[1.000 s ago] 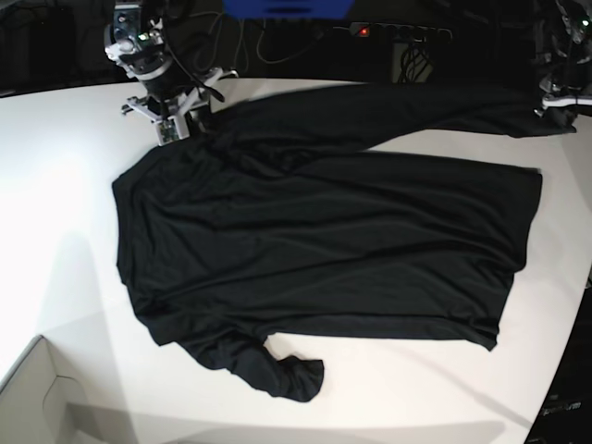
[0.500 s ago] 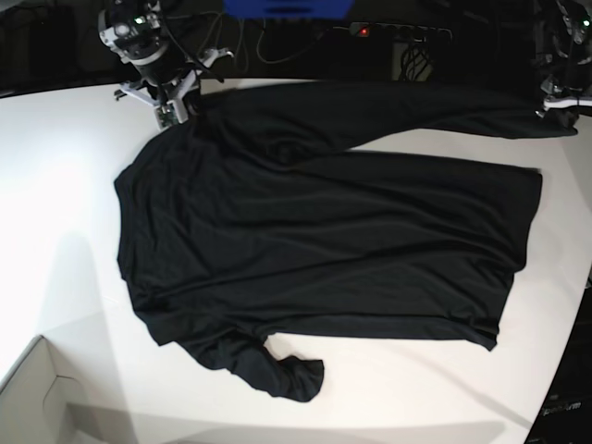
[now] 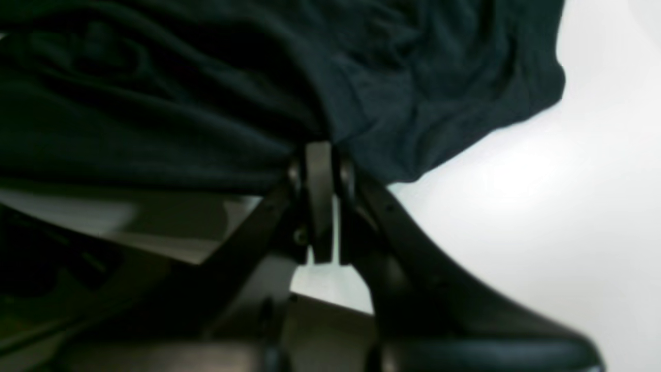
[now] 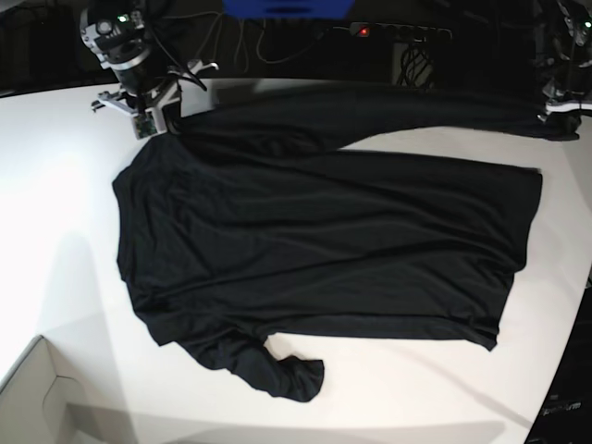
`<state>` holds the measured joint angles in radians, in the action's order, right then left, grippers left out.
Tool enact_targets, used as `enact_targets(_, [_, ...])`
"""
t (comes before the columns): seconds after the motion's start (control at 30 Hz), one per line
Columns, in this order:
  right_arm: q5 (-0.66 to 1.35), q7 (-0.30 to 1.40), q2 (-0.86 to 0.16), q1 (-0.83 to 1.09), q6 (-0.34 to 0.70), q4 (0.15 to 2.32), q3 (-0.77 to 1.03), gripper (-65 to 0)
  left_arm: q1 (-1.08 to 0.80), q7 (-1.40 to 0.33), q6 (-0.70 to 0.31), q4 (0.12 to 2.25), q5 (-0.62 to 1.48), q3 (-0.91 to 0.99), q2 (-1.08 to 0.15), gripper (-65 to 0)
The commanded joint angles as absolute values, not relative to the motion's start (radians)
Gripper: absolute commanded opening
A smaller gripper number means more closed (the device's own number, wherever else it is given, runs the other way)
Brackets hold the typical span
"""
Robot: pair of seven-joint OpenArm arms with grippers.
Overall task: Layout the t-shirt on the table in an organized manner, then fold the t-shirt properly
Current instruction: 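Lift the shirt edges with both grippers and lay them back down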
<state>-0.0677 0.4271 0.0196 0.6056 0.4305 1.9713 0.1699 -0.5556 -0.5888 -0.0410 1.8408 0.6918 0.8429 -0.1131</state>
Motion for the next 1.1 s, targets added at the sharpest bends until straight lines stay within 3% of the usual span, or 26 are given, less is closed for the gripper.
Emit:
enact_targets(0.0, [-0.054,0.401,0.021,0.608,0.435,1.991,0.176,-65.0,-0.547,-0.567,-0.042,1.859,0.696,0.852,-0.125,-65.0])
enact_targets(0.4, [-0.054,0.14,0.05,0.631,0.435,1.989,0.176,-65.0,-0.458,-0.568,-0.041,1.853,0.696,0.852,-0.124,-65.0])
enact_targets(1.07, [-0.053,0.14,0.056,0.377,0.435,1.923,0.151,-65.0,-0.266,-0.622,-0.035,1.794,0.687,0.848,-0.122,-65.0])
